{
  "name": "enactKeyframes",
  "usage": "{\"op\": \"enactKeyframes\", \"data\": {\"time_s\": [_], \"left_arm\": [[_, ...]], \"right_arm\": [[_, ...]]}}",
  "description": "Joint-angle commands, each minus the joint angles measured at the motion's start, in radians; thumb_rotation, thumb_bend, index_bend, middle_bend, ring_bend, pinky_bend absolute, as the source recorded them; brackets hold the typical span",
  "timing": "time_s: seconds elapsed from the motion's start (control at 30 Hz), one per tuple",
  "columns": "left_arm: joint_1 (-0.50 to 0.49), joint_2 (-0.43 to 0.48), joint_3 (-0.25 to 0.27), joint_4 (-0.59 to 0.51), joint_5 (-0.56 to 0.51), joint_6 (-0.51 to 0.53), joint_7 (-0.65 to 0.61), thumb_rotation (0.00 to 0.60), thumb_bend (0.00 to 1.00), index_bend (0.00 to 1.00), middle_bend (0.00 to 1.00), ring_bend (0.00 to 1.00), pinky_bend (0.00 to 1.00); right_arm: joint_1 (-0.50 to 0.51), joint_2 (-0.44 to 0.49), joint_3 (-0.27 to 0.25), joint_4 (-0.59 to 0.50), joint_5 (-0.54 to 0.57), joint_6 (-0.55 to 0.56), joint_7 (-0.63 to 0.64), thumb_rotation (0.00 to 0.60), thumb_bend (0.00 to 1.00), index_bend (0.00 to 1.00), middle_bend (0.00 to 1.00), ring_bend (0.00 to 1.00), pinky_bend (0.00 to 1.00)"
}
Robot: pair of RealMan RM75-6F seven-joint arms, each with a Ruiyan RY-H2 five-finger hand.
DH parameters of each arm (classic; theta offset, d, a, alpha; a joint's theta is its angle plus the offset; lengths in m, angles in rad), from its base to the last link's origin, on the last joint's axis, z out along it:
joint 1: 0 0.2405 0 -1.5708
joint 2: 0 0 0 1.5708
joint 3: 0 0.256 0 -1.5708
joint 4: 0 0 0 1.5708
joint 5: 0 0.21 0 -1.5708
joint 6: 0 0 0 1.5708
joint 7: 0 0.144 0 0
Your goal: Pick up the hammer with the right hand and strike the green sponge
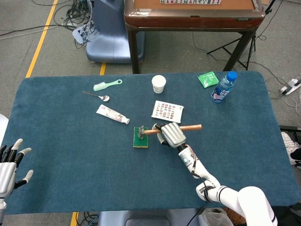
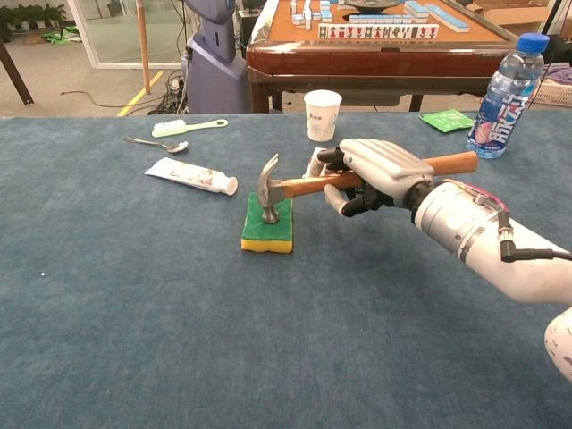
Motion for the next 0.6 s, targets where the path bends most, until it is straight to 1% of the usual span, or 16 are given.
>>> {"op": "enactKeyframes", "data": {"time_s": [0.03,0.2,0.43,0.5,0.6], "left_arm": [[0.002,-0.001,0.000,0.000,0.000,0.002,0.002,0.600,0.24,0.24,0.07,0.09,0.03],[0.000,-0.002,-0.002,-0.007,0.009,0.006,0.004,0.600,0.24,0.24,0.07,0.09,0.03],[-0.007,-0.004,-0.005,-0.015,0.013,-0.001,0.018,0.600,0.24,0.24,0.07,0.09,0.03],[-0.008,-0.004,-0.006,-0.017,0.014,0.000,0.021,0.600,0.24,0.24,0.07,0.09,0.03],[-0.007,-0.003,-0.005,-0.020,0.014,-0.001,0.022,0.600,0.24,0.24,0.07,0.09,0.03]], "right_arm": [[0.002,0.003,0.002,-0.004,-0.002,0.013,0.022,0.600,0.83,0.74,0.84,0.70,0.79],[0.002,0.045,0.024,-0.063,-0.014,0.076,0.035,0.600,0.83,0.74,0.84,0.70,0.79],[-0.012,0.100,0.027,-0.154,-0.021,0.117,0.003,0.600,0.83,0.74,0.85,0.71,0.79],[-0.020,0.098,0.035,-0.161,-0.023,0.149,0.022,0.600,0.83,0.74,0.85,0.71,0.79],[-0.042,0.071,0.055,-0.152,-0.022,0.224,0.115,0.600,0.83,0.74,0.85,0.71,0.79]]}}
